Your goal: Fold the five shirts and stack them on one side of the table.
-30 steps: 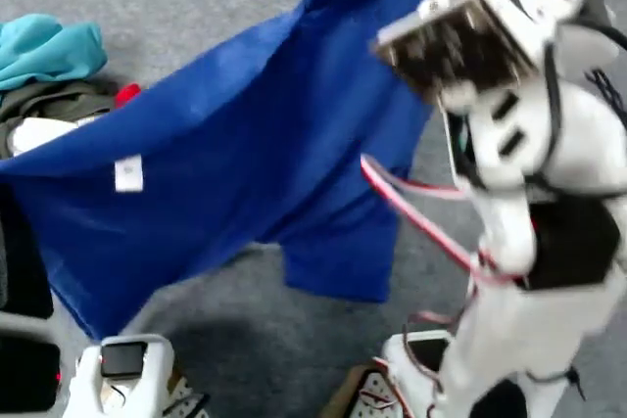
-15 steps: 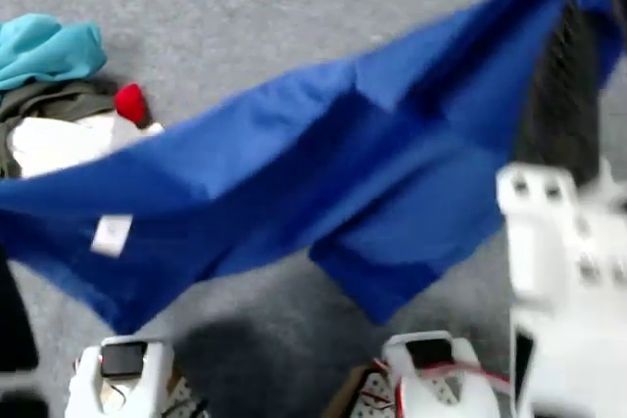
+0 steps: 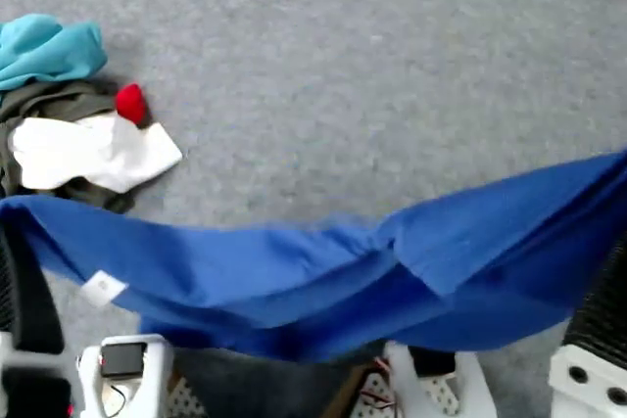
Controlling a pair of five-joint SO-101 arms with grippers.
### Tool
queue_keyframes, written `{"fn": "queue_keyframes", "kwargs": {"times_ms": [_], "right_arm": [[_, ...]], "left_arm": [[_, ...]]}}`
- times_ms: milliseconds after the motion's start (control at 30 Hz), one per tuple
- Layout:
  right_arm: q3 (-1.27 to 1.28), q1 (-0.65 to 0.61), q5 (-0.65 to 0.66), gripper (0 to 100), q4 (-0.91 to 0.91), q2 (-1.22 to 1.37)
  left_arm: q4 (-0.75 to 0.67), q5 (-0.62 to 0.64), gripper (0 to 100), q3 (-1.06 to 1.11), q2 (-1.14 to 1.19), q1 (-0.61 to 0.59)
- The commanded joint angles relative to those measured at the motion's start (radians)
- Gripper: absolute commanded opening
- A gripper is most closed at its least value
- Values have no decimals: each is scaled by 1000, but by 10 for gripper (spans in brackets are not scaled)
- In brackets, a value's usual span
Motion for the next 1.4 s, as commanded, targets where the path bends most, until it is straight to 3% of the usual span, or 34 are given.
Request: {"fn": "queue_keyframes", "kwargs": {"times_ms": [0, 167, 400, 567, 733, 933, 1200, 1367], "right_arm": [[94, 61, 9, 2, 0, 35], [305, 65, 9, 3, -104, 153], [487, 8, 6, 2, -364, 438], [461, 2, 3, 2, -522, 725], [217, 4, 0, 2, -559, 1035], [-194, -19, -54, 2, -324, 1314], [-642, -39, -209, 2, 75, 1555], [-825, -12, -272, 3, 450, 1607]], "left_arm": [[5, -3, 19, 163, -38, 8], [-160, 0, 19, 428, -45, 8], [-663, -8, 19, 925, -42, -2], [-980, -8, 19, 1103, 42, -21], [-1223, -8, 19, 1105, 257, -100], [-1212, -8, 19, 984, 446, -118], [-1172, -2, 19, 956, 464, -112], [-1000, -8, 19, 947, 455, -112]]}}
